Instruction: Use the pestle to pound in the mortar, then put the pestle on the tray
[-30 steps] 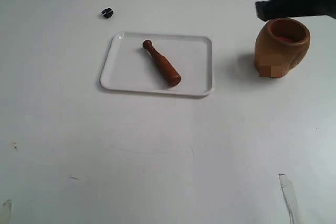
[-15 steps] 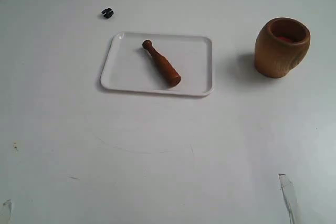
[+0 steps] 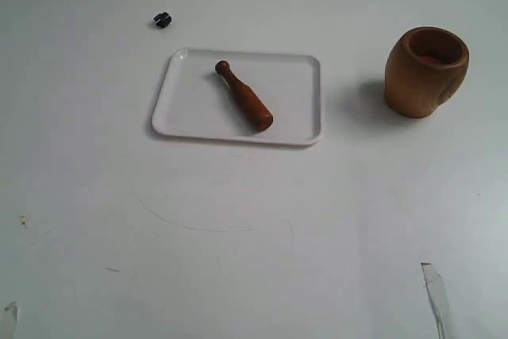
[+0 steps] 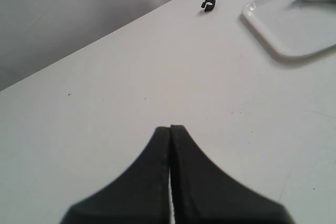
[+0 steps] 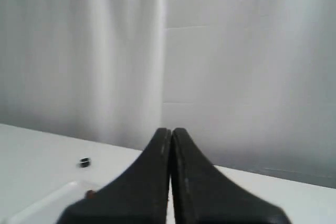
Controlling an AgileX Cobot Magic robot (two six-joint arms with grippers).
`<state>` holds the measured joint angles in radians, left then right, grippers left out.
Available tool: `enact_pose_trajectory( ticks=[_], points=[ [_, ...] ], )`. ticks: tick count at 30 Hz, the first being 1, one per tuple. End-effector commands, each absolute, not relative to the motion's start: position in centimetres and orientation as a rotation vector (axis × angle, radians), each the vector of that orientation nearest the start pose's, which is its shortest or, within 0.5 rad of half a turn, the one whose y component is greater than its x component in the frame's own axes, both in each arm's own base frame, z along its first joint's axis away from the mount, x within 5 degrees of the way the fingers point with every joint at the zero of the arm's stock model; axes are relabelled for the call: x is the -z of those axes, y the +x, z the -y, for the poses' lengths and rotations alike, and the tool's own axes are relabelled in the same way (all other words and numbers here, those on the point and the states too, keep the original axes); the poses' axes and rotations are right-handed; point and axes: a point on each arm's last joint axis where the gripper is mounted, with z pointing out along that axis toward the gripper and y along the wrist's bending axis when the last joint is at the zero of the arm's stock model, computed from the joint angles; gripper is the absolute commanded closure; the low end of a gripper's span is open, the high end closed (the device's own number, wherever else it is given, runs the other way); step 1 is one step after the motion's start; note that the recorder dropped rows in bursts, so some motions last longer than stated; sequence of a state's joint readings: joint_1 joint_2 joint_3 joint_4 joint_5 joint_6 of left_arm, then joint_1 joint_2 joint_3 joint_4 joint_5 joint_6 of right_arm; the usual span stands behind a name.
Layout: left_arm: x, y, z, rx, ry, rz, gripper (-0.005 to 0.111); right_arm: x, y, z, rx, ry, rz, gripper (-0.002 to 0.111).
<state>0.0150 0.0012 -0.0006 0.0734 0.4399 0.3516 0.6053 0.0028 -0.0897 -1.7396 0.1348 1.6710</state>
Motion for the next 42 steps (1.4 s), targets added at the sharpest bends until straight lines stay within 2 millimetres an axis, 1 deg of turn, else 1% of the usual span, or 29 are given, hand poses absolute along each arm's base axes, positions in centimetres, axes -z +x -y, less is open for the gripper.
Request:
enact_pose_trajectory(
  ticks=[1,5,7,9,16,18,22,24,25,26,28,31,34,37,39,41,42],
  points=[
    [-17.4,5.1,-0.3,-0.302,0.361,-1.897,0.107,-24.1,3.9,-3.3,-0.586,-0.433,-1.367,0.108],
    [-17.4,5.1,-0.3,-0.302,0.361,-1.897,0.107,-24.0,3.7,-3.6,-0.670,-0.420,-1.387,0.108],
    [-17.4,5.1,-0.3,-0.302,0.361,-1.897,0.107,-24.1,3.6,-3.6,-0.744,-0.378,-1.404,0.108],
    [-17.4,5.1,-0.3,-0.302,0.361,-1.897,0.107,-24.1,3.6,-3.6,-0.776,-0.353,-1.410,0.108],
    [-17.4,5.1,-0.3,-0.302,0.361,-1.897,0.107,-24.1,3.6,-3.6,-0.798,-0.334,-1.416,0.108],
    [-17.4,5.1,-0.3,-0.302,0.361,-1.897,0.107,-24.2,3.5,-3.7,-0.900,-0.251,-1.438,0.108],
    [-17.4,5.1,-0.3,-0.302,0.361,-1.897,0.107,-24.5,3.6,-3.6,-1.211,0.032,-1.475,0.108],
    [-17.4,5.1,-0.3,-0.302,0.361,-1.897,0.107,-24.6,3.5,-3.6,-1.314,0.110,-1.474,0.108],
    [-17.4,5.1,-0.3,-0.302,0.361,-1.897,0.107,-24.7,3.5,-3.6,-1.328,0.120,-1.472,0.108],
    [-17.4,5.1,-0.3,-0.302,0.361,-1.897,0.107,-24.6,3.5,-3.6,-1.318,0.116,-1.472,0.108],
    [-17.4,5.1,-0.3,-0.302,0.361,-1.897,0.107,-24.6,3.6,-3.4,-1.240,0.076,-1.465,0.108],
    [-17.4,5.1,-0.3,-0.302,0.361,-1.897,0.107,-24.5,3.8,-3.2,-1.083,-0.009,-1.446,0.108],
    [-17.4,5.1,-0.3,-0.302,0.361,-1.897,0.107,-24.2,4.1,-2.9,-0.858,-0.136,-1.443,0.108],
    [-17.4,5.1,-0.3,-0.302,0.361,-1.897,0.107,-23.2,4.4,-2.9,-0.584,-0.353,-1.436,0.108],
    [-17.4,5.1,-0.3,-0.302,0.361,-1.897,0.107,-22.1,4.5,-3.1,-0.444,-0.487,-1.425,0.108],
    [-17.4,5.1,-0.3,-0.302,0.361,-1.897,0.107,-21.1,4.6,-3.2,-0.376,-0.563,-1.424,0.108],
    [-17.4,5.1,-0.3,-0.302,0.361,-1.897,0.107,-20.9,4.6,-3.3,-0.381,-0.566,-1.430,0.108]
  ],
)
